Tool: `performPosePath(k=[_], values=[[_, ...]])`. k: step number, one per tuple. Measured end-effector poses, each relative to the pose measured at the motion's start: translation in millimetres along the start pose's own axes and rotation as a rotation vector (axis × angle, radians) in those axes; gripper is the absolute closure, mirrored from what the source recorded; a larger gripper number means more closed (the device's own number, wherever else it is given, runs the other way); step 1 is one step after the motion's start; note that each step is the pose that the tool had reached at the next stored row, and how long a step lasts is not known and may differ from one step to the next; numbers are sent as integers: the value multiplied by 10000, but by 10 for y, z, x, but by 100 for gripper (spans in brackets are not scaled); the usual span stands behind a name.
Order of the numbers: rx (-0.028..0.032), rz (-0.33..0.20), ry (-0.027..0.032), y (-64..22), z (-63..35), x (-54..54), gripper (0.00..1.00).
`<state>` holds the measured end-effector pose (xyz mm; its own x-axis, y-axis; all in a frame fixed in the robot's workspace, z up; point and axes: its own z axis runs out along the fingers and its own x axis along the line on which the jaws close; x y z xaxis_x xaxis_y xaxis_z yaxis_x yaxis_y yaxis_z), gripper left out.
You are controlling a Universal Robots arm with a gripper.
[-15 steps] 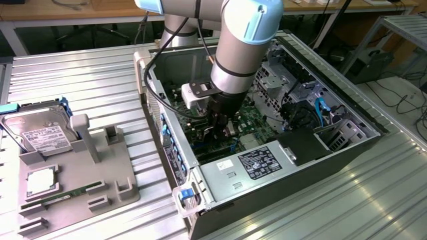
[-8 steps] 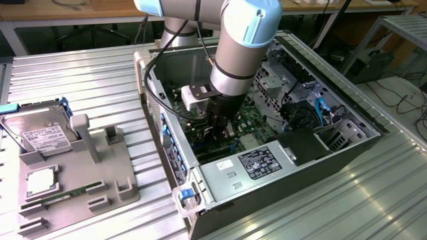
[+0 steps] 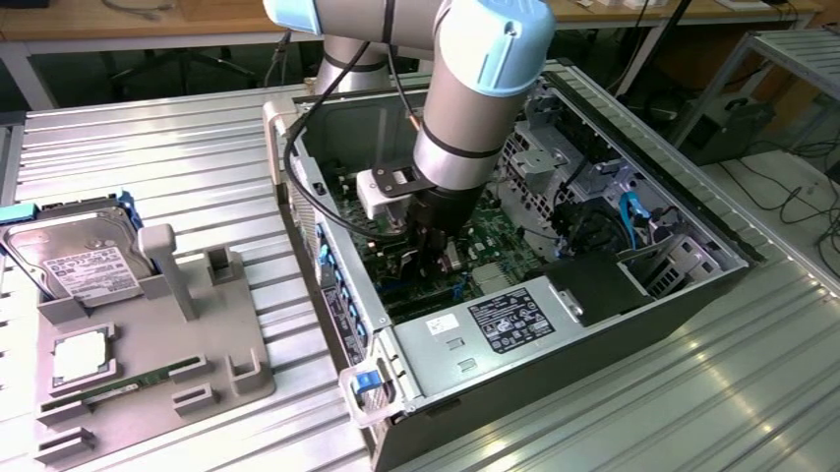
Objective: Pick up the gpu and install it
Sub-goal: 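Insert the gpu into the slot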
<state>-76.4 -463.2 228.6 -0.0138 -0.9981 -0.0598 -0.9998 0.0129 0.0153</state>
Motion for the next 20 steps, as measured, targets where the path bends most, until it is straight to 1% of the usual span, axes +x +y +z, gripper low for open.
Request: performPosePath(k=[7, 8, 10, 12, 13, 14, 16, 20], values=[[0, 1, 0, 0, 0, 0, 65], [0, 0, 0, 0, 0, 0, 64], [0, 0, -1, 0, 0, 0, 51], [0, 0, 0, 0, 0, 0, 51], [0, 0, 0, 0, 0, 0, 45], [0, 0, -1, 0, 0, 0, 45], [10, -1, -1, 0, -33, -2, 45], [73, -4, -1, 3, -186, -11, 45]])
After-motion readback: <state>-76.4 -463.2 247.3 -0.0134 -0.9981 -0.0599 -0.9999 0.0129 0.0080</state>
